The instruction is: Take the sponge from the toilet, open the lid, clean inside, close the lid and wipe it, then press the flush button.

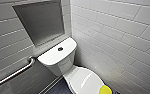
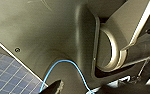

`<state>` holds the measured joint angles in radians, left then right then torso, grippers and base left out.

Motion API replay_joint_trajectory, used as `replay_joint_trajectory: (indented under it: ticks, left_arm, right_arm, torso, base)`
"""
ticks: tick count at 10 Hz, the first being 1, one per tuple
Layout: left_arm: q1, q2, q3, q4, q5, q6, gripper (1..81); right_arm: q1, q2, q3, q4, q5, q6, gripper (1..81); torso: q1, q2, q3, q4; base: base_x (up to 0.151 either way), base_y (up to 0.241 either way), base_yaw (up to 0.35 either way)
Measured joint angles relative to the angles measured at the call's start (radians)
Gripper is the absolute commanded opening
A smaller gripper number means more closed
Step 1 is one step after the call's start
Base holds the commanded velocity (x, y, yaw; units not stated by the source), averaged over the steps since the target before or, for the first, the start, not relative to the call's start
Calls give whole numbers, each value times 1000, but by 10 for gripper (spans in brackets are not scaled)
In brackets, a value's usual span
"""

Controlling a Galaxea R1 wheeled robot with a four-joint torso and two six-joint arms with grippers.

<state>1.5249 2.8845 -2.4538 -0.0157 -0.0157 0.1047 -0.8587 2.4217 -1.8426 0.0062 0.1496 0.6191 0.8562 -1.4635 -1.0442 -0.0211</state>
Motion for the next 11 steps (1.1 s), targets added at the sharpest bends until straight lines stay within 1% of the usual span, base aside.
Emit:
replay_joint_trajectory:
  ticks: [2,5,8,9,11]
  left_arm:
    - [0,0,-6,0,-1,0,811]
    - [0,0,-8,0,-2,0,811]
    - [1,-12,-9,0,3,0,811]
    - [4,-16,-9,0,5,0,811]
    - [6,-16,-9,0,9,0,811]
  right_arm:
    - [-16,26,-34,0,-8,23,811]
    - [-17,36,-55,0,-8,26,811]
    - [-22,94,-151,-2,12,25,811]
    - [-27,120,-189,-5,34,25,811]
    - [-48,153,-230,-11,115,26,811]
  torso:
    - [0,0,0,0]
    - [0,0,0,0]
    - [0,0,0,0]
    - [0,0,0,0]
    - [0,0,0,0]
  base:
    - [0,0,0]
    - [0,0,0]
    - [0,0,0]
    - [0,0,0]
    - [0,0,0]
